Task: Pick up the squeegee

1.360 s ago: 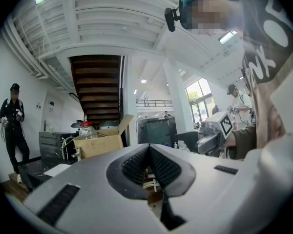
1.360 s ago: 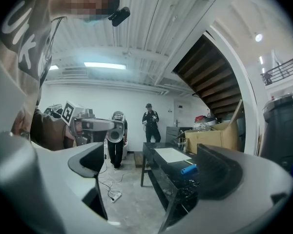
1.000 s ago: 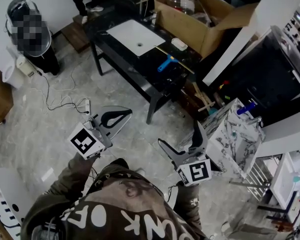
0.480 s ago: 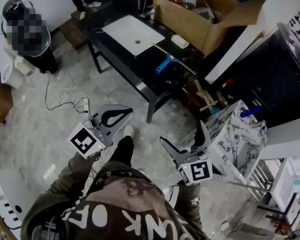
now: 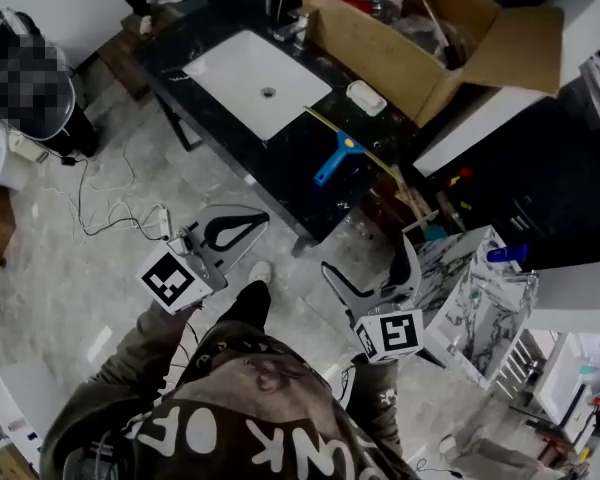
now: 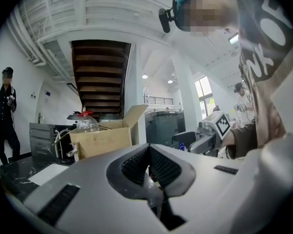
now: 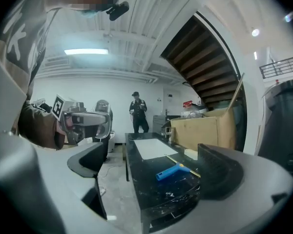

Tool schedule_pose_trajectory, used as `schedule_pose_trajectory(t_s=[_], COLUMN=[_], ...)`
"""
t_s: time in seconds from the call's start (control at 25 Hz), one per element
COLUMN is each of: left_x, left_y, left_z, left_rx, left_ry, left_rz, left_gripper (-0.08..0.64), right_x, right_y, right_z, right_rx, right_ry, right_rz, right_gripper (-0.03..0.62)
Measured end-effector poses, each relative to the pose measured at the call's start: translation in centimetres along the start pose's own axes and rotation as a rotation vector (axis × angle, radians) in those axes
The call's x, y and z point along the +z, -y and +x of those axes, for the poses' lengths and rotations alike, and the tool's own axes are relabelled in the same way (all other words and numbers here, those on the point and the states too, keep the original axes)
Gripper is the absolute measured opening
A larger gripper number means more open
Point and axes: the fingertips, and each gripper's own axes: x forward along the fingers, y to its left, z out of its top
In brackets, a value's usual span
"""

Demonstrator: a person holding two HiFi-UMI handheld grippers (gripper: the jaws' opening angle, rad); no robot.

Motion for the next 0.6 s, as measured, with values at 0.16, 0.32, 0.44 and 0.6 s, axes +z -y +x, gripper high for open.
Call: schedule_pose_trajectory(t_s=[0.16, 0.32, 0.44, 0.6], left_x=[-0.4, -1.2, -1.7, -2.5], left_y=[-4.6, -7.6, -9.6, -11.9], left_z=[1.8, 3.0, 3.7, 4.4], left_rx=[-0.025, -0.054, -0.066, -0.083], left_ry=[-0.004, -0.019, -0.013, -0.015], left_rz=[-0.019, -0.028, -0.052, -0.076], left_gripper=[0.003, 0.003, 0.003, 0.003], right_x=[-1.3, -3.2, -4.9, -7.8], right_y=[2.7, 4.8, 6.1, 8.2], right_z=[5.2, 9.8, 13.0, 16.8], right_rx=[-0.053, -0.092, -0.119, -0.174], right_ry=[-0.071, -0.148, -0.205, -0.301], right_rz=[0.065, 0.116, 0.158, 0.233], right_gripper=[0.584, 0.583, 0.583, 0.583])
